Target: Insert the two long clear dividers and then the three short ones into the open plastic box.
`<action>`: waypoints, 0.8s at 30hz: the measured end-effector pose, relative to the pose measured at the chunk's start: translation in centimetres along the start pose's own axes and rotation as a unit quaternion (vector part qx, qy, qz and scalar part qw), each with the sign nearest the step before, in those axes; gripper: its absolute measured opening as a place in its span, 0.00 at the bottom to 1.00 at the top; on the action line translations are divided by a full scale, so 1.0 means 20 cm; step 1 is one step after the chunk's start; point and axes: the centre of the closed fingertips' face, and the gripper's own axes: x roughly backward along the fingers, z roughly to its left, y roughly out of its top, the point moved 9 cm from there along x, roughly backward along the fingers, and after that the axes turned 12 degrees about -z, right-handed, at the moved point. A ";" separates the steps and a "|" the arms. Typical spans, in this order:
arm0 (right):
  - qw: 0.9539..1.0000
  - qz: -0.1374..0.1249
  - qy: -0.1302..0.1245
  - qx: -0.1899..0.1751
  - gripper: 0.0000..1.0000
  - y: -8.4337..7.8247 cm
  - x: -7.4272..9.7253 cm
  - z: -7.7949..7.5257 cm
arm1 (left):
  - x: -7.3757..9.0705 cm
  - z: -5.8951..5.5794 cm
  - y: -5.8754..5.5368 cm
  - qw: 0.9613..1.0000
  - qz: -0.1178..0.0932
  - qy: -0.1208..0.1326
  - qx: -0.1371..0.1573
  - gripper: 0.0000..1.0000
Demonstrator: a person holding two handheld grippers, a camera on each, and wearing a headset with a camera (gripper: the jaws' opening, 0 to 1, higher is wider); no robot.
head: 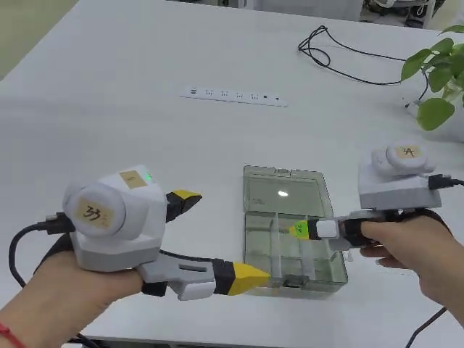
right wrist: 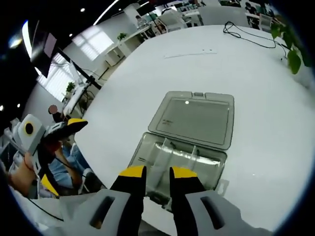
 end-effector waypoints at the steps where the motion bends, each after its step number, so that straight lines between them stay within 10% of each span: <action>1: 1.000 -0.009 0.008 0.013 0.22 0.01 0.02 0.01 | 0.00 -0.01 0.00 1.000 -0.001 0.002 0.000 0.96; 13: 0.983 0.010 0.034 0.179 0.33 -0.01 0.22 -0.12 | 0.00 -0.06 0.00 1.000 -0.007 0.016 0.006 0.95; 24: 0.930 0.100 0.033 0.353 0.41 -0.09 0.23 -0.33 | -0.02 -0.04 0.02 1.000 -0.011 0.004 0.002 0.95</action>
